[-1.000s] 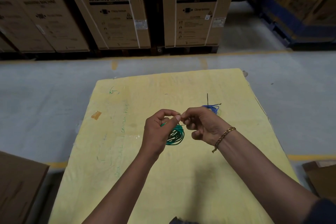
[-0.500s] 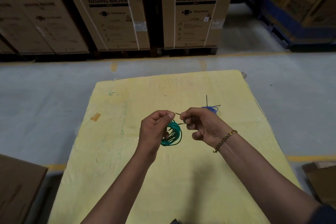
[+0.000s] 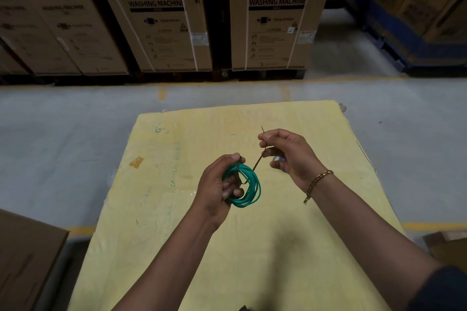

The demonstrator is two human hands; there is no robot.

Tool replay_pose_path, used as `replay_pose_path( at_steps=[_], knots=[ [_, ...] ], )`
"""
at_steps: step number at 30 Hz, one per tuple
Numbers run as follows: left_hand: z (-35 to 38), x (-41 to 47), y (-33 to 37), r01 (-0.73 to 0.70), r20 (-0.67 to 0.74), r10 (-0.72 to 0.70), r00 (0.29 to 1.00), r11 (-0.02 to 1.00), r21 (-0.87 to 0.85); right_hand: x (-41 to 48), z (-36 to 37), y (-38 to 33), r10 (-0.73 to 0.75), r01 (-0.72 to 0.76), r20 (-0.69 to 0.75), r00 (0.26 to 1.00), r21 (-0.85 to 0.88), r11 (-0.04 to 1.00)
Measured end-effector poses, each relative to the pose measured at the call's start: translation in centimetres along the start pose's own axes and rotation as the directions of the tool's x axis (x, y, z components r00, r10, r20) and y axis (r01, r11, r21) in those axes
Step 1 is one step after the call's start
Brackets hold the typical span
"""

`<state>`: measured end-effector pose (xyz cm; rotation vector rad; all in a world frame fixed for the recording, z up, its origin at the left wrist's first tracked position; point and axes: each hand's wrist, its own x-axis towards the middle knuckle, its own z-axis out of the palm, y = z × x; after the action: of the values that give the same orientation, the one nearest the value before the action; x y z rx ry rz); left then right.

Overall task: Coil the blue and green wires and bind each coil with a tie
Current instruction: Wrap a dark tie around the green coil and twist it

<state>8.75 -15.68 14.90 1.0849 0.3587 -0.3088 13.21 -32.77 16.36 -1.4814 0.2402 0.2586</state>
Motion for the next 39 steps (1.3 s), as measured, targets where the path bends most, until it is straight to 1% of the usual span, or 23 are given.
replay_pose_path(
  at_steps=[3, 6, 12, 15, 18, 22, 24, 27, 29, 32, 34, 37, 39],
  knots=[
    [-0.1, 0.1, 0.0, -0.027, 0.006, 0.027, 1.0, 1.0, 0.012, -0.1, 0.2, 0.4, -0.025, 0.026, 0.022, 0.999, -0.027, 0.999],
    [-0.1, 0.2, -0.1, -0.05, -0.001, 0.05, 0.999, 0.998, 0.028, -0.2, 0.3, 1.0, -0.079, 0.077, -0.015, 0.997, -0.09, 0.993],
    [0.0, 0.5, -0.3, -0.111, -0.006, 0.112, 0.994, 0.992, 0.059, -1.2, 0.7, 1.3, -0.256, 0.239, -0.065, 0.964, -0.193, 0.951],
    [0.4, 0.5, -0.4, -0.148, -0.044, 0.153, 0.987, 0.985, 0.088, -2.0, 0.9, 1.4, -0.295, 0.283, 0.01, 0.956, -0.313, 0.907],
    [0.7, 0.7, -0.7, -0.187, -0.097, 0.202, 0.974, 0.972, 0.144, -2.9, 1.3, 1.7, -0.3, 0.313, 0.091, 0.95, -0.335, 0.889],
    [1.3, 0.7, -0.9, -0.216, -0.109, 0.239, 0.965, 0.958, 0.19, -3.1, 1.8, 1.9, -0.333, 0.321, 0.029, 0.942, -0.364, 0.874],
    [1.4, 0.6, -1.0, -0.212, -0.098, 0.235, 0.967, 0.956, 0.202, -3.0, 2.0, 1.8, -0.311, 0.293, -0.002, 0.95, -0.329, 0.898],
    [1.3, 0.5, -1.0, -0.2, -0.065, 0.216, 0.974, 0.961, 0.191, -3.1, 2.1, 1.4, -0.182, 0.176, -0.02, 0.983, -0.177, 0.968],
    [1.3, 0.4, -0.8, -0.19, -0.046, 0.2, 0.979, 0.968, 0.163, -3.1, 2.1, 1.2, -0.074, 0.074, 0.006, 0.997, -0.072, 0.995],
    [1.3, 0.3, -0.7, -0.184, -0.029, 0.189, 0.982, 0.974, 0.136, -2.8, 1.8, 1.4, 0.02, -0.022, 0.043, 0.999, 0.029, 0.999],
    [1.3, 0.3, -0.6, -0.182, -0.022, 0.187, 0.982, 0.975, 0.128, -2.6, 1.5, 1.8, 0.057, -0.062, 0.064, 0.996, 0.088, 0.994],
    [1.2, 0.3, -0.6, -0.171, -0.006, 0.173, 0.985, 0.977, 0.131, -2.6, 1.4, 2.0, 0.069, -0.079, 0.07, 0.995, 0.15, 0.986],
    [1.2, 0.4, -0.6, -0.165, -0.001, 0.167, 0.986, 0.976, 0.142, -2.8, 1.4, 2.0, 0.051, -0.058, 0.061, 0.997, 0.125, 0.99]
  ],
)
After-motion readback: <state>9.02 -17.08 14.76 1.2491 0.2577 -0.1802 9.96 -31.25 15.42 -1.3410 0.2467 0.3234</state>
